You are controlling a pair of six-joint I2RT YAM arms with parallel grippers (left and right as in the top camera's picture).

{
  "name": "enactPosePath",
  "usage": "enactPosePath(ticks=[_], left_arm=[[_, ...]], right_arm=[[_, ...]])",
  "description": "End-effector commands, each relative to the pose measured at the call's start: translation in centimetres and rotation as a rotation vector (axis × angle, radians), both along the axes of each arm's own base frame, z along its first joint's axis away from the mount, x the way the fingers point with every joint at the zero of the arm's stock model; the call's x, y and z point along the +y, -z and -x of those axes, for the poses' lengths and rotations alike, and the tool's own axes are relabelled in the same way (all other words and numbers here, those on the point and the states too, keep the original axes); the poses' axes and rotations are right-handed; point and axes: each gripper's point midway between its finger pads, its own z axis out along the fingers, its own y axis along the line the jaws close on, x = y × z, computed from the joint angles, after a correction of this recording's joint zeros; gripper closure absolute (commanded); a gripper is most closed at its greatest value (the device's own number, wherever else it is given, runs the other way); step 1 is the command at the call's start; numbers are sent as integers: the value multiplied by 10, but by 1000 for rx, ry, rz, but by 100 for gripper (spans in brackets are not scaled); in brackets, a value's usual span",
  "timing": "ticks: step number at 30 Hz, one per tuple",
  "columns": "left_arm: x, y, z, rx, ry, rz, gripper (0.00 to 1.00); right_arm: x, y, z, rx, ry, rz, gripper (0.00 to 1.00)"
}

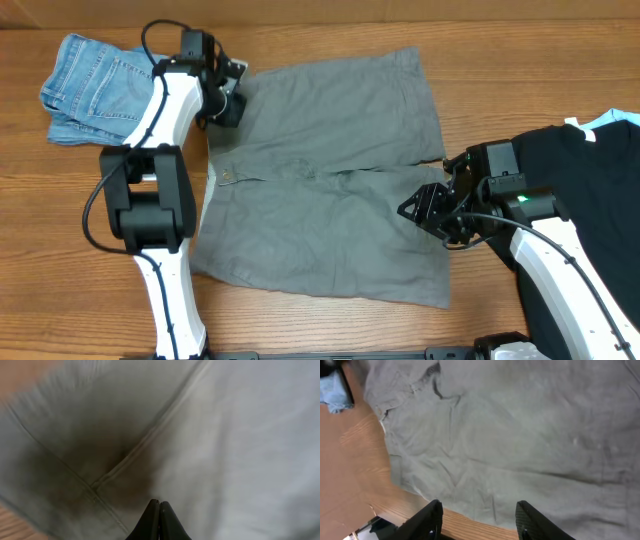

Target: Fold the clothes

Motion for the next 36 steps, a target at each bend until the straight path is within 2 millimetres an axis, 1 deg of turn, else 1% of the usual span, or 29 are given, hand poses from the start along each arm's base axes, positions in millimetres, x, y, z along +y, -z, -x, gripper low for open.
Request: enactPosePath(ticks=[1, 4, 6, 7, 9, 10, 11, 13, 14, 15, 17, 20, 21, 22, 26, 27, 28, 31, 32, 35, 36], left_arm=[[32, 32, 9, 66, -58, -87, 96], [58, 47, 10, 85, -104, -178, 96], [78, 48, 6, 69, -192, -233, 96], [82, 47, 3, 57, -220, -228, 96], [86, 38, -5, 32, -259, -189, 96], [84, 33, -8, 28, -255, -165, 94], [82, 25, -11, 24, -249, -145, 90], [76, 7, -16, 20, -236, -112, 76], [72, -4, -19, 19, -229, -93, 72], [67, -16, -21, 16, -221, -75, 65], [59, -42, -24, 10, -206, -41, 59], [54, -82, -21, 1, -198, -35, 57], [53, -100, -18, -5, -196, -35, 57], [52, -110, -17, -9, -196, -35, 57], [51, -176, 0, -69, -196, -34, 56], [51, -194, 6, -91, -197, -33, 57], [50, -222, 18, -127, -198, -32, 56], [49, -266, 46, -182, -201, -34, 55], [48, -280, 57, -198, -201, -33, 54], [46, -307, 89, -214, -204, -36, 56], [48, -314, 93, -227, -217, -33, 55]], right_arm=[[3, -6, -4, -20, 13, -21, 49], [4, -8, -9, -38, 21, -26, 49], [4, -9, -11, -48, 21, -29, 49], [4, -9, -12, -54, 21, -29, 50], [4, -10, -14, -63, 21, -30, 50], [3, -10, -15, -65, 24, -24, 50], [2, -9, -15, -66, 28, -13, 49], [-3, -6, -17, -69, 41, 19, 48], [-7, -4, -18, -72, 51, 43, 44], [-11, -2, -19, -76, 61, 69, 41], [-19, 2, -20, -76, 79, 115, 40], [-27, 9, -15, -43, 93, 163, 36], [-30, 14, -10, -15, 95, 182, 36], [-32, 17, -7, 4, 96, 195, 36], [-46, 37, 16, 167, 142, 278, 36], [-47, 41, 21, 199, 141, 285, 35], [-47, 45, 27, 243, 141, 287, 35], [-46, 49, 34, 291, 144, 287, 34], [-47, 49, 35, 296, 143, 288, 33], [-46, 48, 37, 305, 141, 287, 32], [-46, 48, 38, 307, 140, 283, 33]])
